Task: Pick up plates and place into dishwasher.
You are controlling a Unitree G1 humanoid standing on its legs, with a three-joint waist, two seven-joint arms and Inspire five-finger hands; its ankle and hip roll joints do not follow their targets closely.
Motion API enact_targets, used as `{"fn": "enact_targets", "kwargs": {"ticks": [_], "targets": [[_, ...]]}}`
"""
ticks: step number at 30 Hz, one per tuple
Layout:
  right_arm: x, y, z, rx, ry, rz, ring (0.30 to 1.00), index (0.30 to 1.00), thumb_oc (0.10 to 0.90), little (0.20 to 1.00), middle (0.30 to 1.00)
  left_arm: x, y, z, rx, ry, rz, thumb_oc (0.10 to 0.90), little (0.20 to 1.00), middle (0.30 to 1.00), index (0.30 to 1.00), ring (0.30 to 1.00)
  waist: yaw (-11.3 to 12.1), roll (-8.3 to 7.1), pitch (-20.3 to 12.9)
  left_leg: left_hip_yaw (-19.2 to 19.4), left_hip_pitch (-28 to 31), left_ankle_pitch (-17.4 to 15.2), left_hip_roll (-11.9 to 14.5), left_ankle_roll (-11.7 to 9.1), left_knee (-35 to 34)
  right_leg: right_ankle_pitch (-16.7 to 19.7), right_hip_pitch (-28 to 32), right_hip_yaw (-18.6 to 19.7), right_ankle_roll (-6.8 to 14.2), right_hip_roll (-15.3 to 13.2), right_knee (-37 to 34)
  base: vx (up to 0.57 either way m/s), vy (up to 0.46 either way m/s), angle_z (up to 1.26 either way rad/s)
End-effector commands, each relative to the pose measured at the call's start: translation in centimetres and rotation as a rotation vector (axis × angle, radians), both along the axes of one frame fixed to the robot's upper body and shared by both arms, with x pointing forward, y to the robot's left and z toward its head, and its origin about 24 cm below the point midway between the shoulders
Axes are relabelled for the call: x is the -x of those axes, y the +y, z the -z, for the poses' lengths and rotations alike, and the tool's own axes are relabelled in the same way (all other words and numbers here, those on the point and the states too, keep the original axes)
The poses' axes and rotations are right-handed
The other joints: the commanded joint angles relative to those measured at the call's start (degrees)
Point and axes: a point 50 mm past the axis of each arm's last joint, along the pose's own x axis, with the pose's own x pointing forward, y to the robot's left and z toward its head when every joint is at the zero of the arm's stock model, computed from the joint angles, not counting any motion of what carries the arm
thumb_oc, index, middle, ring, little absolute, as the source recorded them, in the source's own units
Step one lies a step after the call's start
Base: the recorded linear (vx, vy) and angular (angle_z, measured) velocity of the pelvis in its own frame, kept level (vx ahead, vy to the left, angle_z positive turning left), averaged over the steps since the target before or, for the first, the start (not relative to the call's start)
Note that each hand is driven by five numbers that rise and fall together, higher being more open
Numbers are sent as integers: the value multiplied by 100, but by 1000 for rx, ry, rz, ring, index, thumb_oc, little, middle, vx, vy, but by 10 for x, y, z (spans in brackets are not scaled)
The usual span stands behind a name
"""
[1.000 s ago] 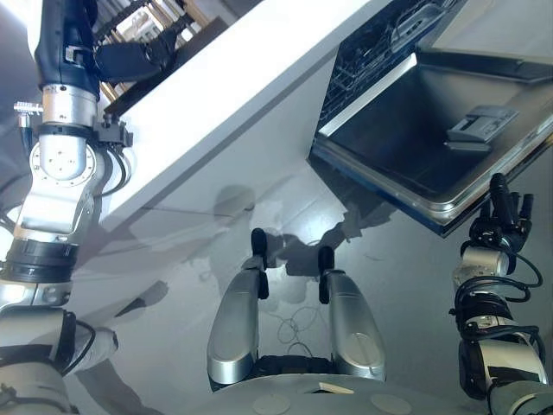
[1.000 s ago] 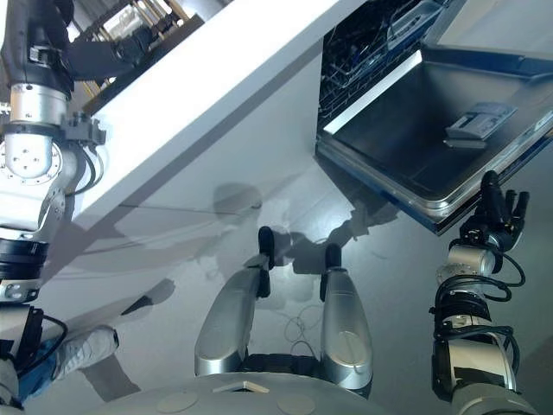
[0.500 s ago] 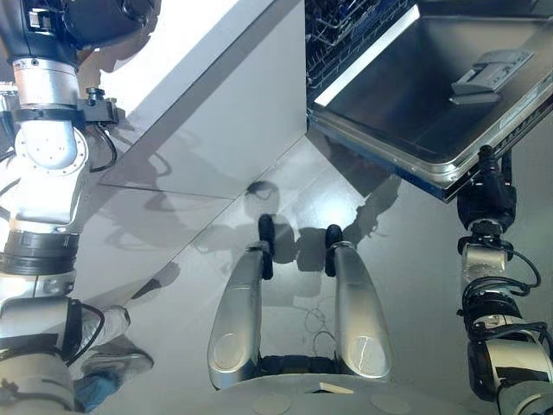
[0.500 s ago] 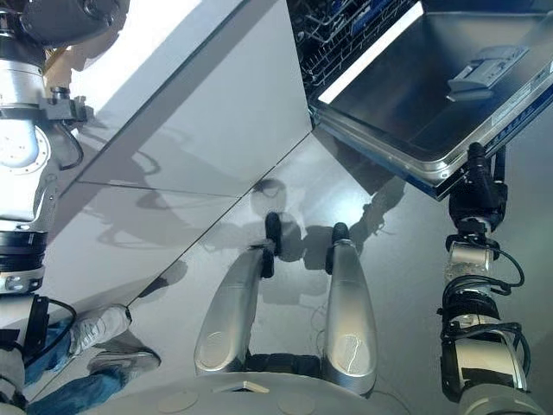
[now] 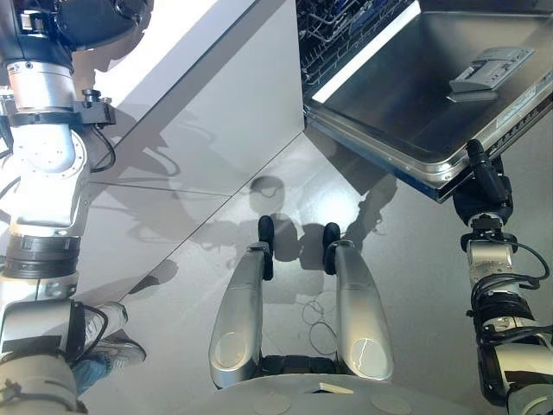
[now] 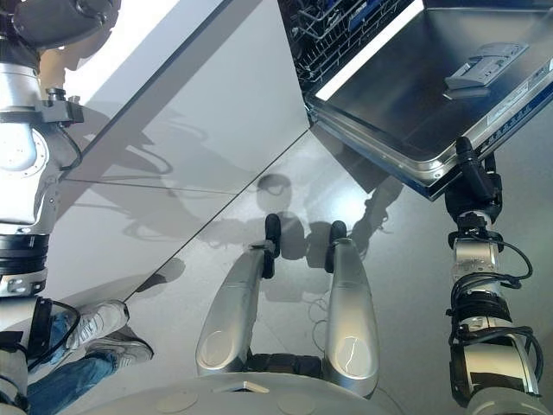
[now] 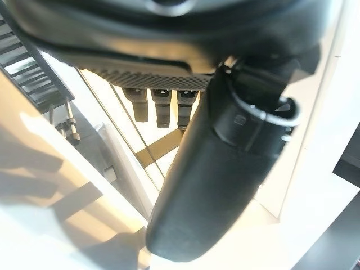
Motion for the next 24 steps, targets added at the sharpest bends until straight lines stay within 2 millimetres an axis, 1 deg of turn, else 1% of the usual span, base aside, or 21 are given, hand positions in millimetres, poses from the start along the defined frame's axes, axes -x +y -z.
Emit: {"fn": "enact_targets", "kwargs": {"ticks": [1, 3, 5, 9, 11, 14, 17, 21, 24], "targets": [[-41, 145, -135, 281, -641, -646, 900, 900, 800, 900, 900, -3, -3, 24, 8, 48, -5, 800, 900, 900, 900, 900, 137, -412, -136, 369, -11, -555, -352, 470, 688, 844, 422, 357, 278, 175, -946, 76, 108, -12], [-31, 173, -158, 316, -759, -724, 900, 900, 800, 900, 900, -4, -2, 25, 15, 48, -6, 800, 900, 900, 900, 900, 171, -420, -136, 388, 45, -545, -366, 505, 618, 880, 442, 361, 303, 175, -1004, 43, 91, -14], [-21, 193, -173, 340, -847, -782, 900, 900, 800, 900, 900, -5, -1, 26, 19, 49, -8, 800, 900, 900, 900, 900, 196, -425, -136, 415, 75, -545, -380, 528, 576, 907, 457, 368, 318, 164, -1058, 28, 88, -18], [-4, 219, -193, 376, -971, -856, 900, 900, 800, 900, 900, -7, 1, 24, 28, 52, -9, 800, 900, 900, 900, 900, 245, -433, -136, 443, 133, -543, -418, 569, 516, 973, 505, 374, 351, 138, -1161, 27, 83, -12], [2, 227, -199, 389, -1005, -871, 900, 900, 800, 900, 900, -8, 2, 22, 34, 52, -8, 800, 900, 900, 900, 900, 265, -446, -136, 451, 138, -476, -445, 595, 446, 1059, 502, 365, 362, 114, -1241, 20, 77, -12], [7, 234, -205, 406, -1024, -883, 900, 900, 800, 900, 900, -10, 3, 21, 40, 56, -6, 800, 900, 900, 900, 900, 298, -455, -136, 461, 232, -443, -470, 623, 323, 1116, 553, 343, 396, 97, -1340, 46, 79, -12], [7, 237, -206, 419, -1007, -874, 900, 900, 800, 900, 900, -11, 5, 20, 42, 63, -7, 800, 900, 900, 900, 900, 328, -466, -136, 474, 371, -392, -482, 635, 160, 1175, 649, 342, 433, 90, -1468, 56, 72, 0], [1, 235, -202, 421, -951, -820, 900, 900, 800, 900, 900, -12, 6, 21, 39, 69, -6, 800, 900, 900, 900, 900, 356, -478, -136, 463, 552, -335, -504, 654, -27, 1233, 794, 368, 467, 83, -1601, 42, 47, 16], [-7, 226, -196, 398, -884, -745, 900, 900, 800, 900, 900, -12, 8, 20, 28, 73, -6, 800, 900, 900, 900, 900, 373, -503, -136, 433, 795, -296, -531, 676, -226, 1272, 1001, 374, 501, 68, -1747, 41, 33, 19]]}}
